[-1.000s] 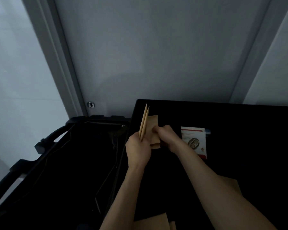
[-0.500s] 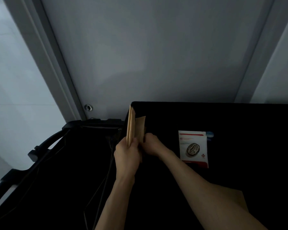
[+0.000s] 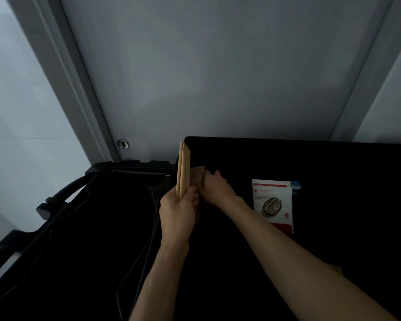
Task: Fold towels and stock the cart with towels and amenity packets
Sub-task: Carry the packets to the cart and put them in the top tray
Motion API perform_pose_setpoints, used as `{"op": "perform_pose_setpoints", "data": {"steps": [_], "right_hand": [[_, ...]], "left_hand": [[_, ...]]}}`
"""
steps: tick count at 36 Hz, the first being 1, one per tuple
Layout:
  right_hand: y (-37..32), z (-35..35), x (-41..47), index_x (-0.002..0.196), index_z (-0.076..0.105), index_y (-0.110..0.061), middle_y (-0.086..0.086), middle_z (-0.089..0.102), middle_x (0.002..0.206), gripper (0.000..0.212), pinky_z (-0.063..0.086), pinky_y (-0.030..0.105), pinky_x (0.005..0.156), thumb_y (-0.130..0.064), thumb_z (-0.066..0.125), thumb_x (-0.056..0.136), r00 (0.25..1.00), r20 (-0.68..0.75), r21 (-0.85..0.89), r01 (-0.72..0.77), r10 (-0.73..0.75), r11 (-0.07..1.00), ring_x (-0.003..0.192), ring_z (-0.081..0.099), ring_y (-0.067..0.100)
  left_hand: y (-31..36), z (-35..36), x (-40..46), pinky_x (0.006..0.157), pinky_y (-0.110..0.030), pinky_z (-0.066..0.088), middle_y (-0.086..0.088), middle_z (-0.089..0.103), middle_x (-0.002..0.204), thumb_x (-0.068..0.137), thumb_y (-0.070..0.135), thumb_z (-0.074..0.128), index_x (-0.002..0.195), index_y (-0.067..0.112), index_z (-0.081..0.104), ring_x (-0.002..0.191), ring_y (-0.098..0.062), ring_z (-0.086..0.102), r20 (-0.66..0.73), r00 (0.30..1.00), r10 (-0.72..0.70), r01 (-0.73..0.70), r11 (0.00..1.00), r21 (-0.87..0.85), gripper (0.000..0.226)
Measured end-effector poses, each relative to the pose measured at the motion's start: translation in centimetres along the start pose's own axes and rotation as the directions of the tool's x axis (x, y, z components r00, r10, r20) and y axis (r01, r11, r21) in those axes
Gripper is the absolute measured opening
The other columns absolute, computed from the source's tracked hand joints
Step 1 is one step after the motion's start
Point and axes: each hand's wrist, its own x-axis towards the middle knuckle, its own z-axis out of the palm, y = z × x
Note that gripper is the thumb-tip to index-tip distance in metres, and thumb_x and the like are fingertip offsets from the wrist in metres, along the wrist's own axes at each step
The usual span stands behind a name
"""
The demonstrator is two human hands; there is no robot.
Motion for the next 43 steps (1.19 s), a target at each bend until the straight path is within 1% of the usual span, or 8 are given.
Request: {"op": "perform_pose_setpoints", "data": {"steps": [4,11,17,20,23,31,36,43], "right_hand": [[-0.5,2.3,0.1,0.157,0.004,-0.014,0.028,0.021,0.153,0.074,0.044,0.045,0.1,-0.03,0.048,0.101,0.99,0.131,-0.066,0.051,-0.042,0.997,0.126,0.047,0.044],[-0.2,0.5,-0.4,0.154,0.024,-0.019,0.023,0.027,0.149,0.057,0.044,0.046,0.1,-0.032,0.044,0.102,0.99,0.135,-0.106,-0.018,0.032,0.994,0.122,0.05,0.044],[-0.5,-4.8,-3.4,0.099,0.072,-0.009,0.008,0.073,0.095,0.036,0.055,0.038,0.077,-0.035,0.047,0.102,0.966,-0.26,0.368,0.096,0.003,0.925,0.079,0.069,0.019],[-0.7,-7.4,-6.0,0.088,0.07,-0.005,0.007,0.071,0.075,0.052,0.043,0.027,0.047,-0.049,0.044,0.1,0.981,-0.193,0.705,0.144,-0.007,0.695,0.057,0.062,0.017],[-0.1,-9.0,-8.6,0.088,0.067,-0.007,0.009,0.062,0.074,0.04,0.035,0.02,0.041,-0.044,0.054,0.098,0.985,-0.159,0.786,0.168,-0.068,0.595,0.057,0.054,0.014],[4.1,-12.3,-15.4,0.101,0.069,-0.009,0.006,0.064,0.077,0.012,0.036,0.018,0.042,-0.019,0.064,0.096,0.986,-0.166,0.737,0.115,0.013,0.666,0.055,0.052,0.01],[7.2,-14.1,-19.9,0.124,0.059,-0.016,0.0,0.071,0.078,0.033,0.04,0.02,0.041,-0.022,0.068,0.093,0.981,-0.191,0.7,0.111,0.034,0.706,0.055,0.057,0.011],[10.6,-16.1,-23.9,0.14,0.047,-0.02,0.004,0.072,0.078,0.053,0.043,0.021,0.041,-0.017,0.07,0.092,0.967,-0.256,0.635,0.167,0.002,0.754,0.055,0.062,0.015]], "left_hand": [[0.2,0.0,-0.1,0.082,-0.027,0.057,0.001,0.076,0.096,0.1,0.018,0.056,0.096,0.024,0.068,0.091,-0.01,0.073,0.017,1.0,-0.012,0.012,0.999,-0.044,0.014],[1.0,-0.1,-0.5,0.071,-0.03,0.058,-0.005,0.076,0.094,0.098,0.01,0.054,0.104,0.01,0.068,0.085,-0.018,0.074,0.053,0.997,-0.058,0.064,0.991,-0.116,0.016],[2.3,-0.2,-1.3,0.047,-0.026,0.049,-0.009,0.077,0.093,0.097,0.01,0.052,0.116,0.005,0.063,0.062,-0.016,0.068,0.227,0.964,-0.137,0.201,0.937,-0.287,0.023],[2.7,0.2,-2.0,0.047,-0.025,0.051,-0.013,0.073,0.087,0.095,0.007,0.057,0.11,0.002,0.068,0.061,-0.018,0.069,0.341,0.922,-0.185,0.312,0.875,-0.369,0.02],[2.4,0.8,-3.1,0.054,-0.028,0.056,-0.015,0.07,0.089,0.093,0.008,0.062,0.11,0.003,0.068,0.067,-0.02,0.07,0.432,0.884,-0.178,0.342,0.876,-0.339,0.019],[1.4,2.8,-6.8,0.064,-0.029,0.059,-0.004,0.076,0.092,0.094,0.026,0.067,0.113,0.017,0.067,0.082,-0.019,0.075,0.565,0.823,-0.068,0.113,0.993,-0.045,0.021],[1.5,4.0,-8.8,0.064,-0.022,0.057,0.002,0.077,0.095,0.099,0.024,0.06,0.112,0.018,0.071,0.085,-0.012,0.074,0.704,0.711,-0.01,0.012,1.0,0.001,0.019],[1.4,6.6,-11.8,0.064,-0.024,0.055,-0.009,0.075,0.091,0.096,0.019,0.065,0.107,0.014,0.075,0.078,-0.012,0.071,0.698,0.715,0.037,-0.113,0.992,0.063,0.016]]}}
